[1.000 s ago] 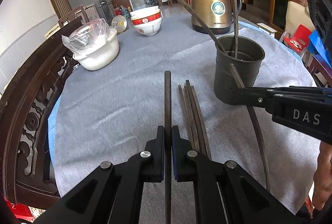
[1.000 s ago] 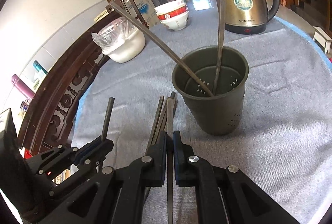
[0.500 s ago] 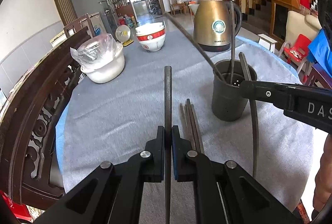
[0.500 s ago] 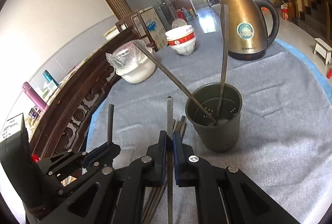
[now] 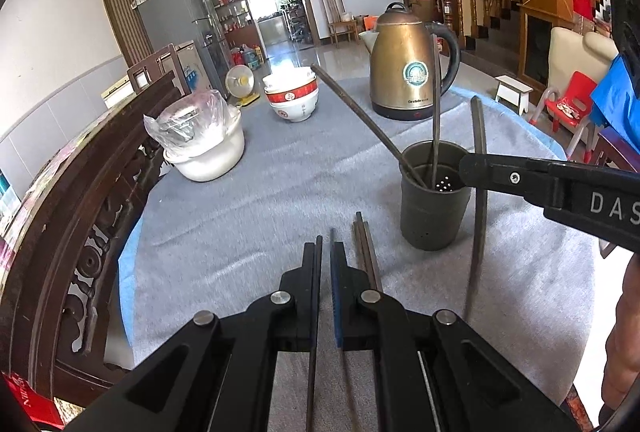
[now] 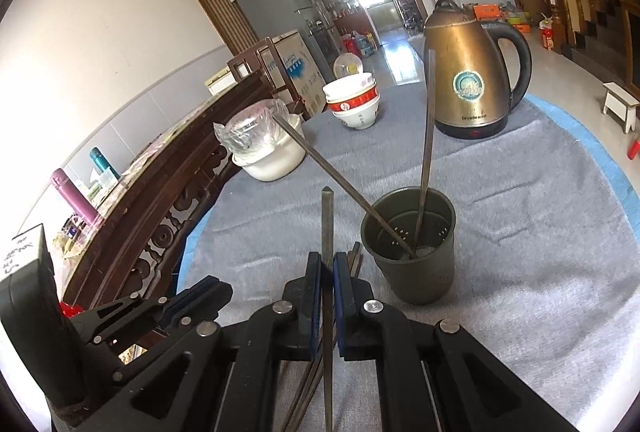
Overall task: Organize utensils
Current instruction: 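Lift both held chopsticks and carry them above the gray holder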
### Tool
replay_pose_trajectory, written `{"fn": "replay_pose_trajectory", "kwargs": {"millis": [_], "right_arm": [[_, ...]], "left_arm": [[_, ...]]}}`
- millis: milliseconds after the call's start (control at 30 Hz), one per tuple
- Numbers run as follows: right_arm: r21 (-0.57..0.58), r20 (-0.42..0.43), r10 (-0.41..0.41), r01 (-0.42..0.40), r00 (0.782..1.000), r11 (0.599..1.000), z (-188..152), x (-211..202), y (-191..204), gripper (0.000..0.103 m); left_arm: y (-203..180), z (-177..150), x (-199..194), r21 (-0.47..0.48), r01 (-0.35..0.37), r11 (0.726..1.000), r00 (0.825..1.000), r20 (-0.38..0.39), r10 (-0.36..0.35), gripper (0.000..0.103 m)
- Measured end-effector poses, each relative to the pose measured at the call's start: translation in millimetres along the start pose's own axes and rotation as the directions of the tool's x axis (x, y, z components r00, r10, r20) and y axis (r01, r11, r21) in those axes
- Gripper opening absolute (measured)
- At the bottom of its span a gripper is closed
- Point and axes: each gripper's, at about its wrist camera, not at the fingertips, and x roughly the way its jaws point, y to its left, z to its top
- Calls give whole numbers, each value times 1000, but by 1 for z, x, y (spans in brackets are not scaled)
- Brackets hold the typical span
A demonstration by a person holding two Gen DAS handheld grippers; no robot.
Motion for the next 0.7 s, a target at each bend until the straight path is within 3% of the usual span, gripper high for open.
{"fn": "replay_pose_trajectory", "kwargs": {"millis": [100,200,267,367,467,567,700], "right_arm": [[4,1,-3,3,1000,1000,0,-2,-1,6],[12,4,-4,4,1000,1000,-1,-5,-5,6],[19,7,0,0,1000,1000,-1,-7,-8,6],[30,10,4,-4,1000,1000,-2,-7,-11,6],[38,10,8,-8,1000,999,-2,-6,-14,6],[45,8,12,-13,1000,999,-2,-6,-16,6],[51,6,13,-13,1000,999,-2,-7,-19,6]], "left_arm": [[5,0,7,-6,4,1000,1000,-19,-4,6],[27,-3,28,-64,51,997,994,-95,-57,6],[54,-6,52,-168,99,981,976,-177,-129,6],[77,-13,78,-254,138,957,947,-249,-202,6],[79,-18,96,-296,181,938,918,-290,-269,9],[74,-19,114,-307,182,934,903,-325,-282,10],[66,-17,140,-318,211,924,870,-371,-326,11]]}}
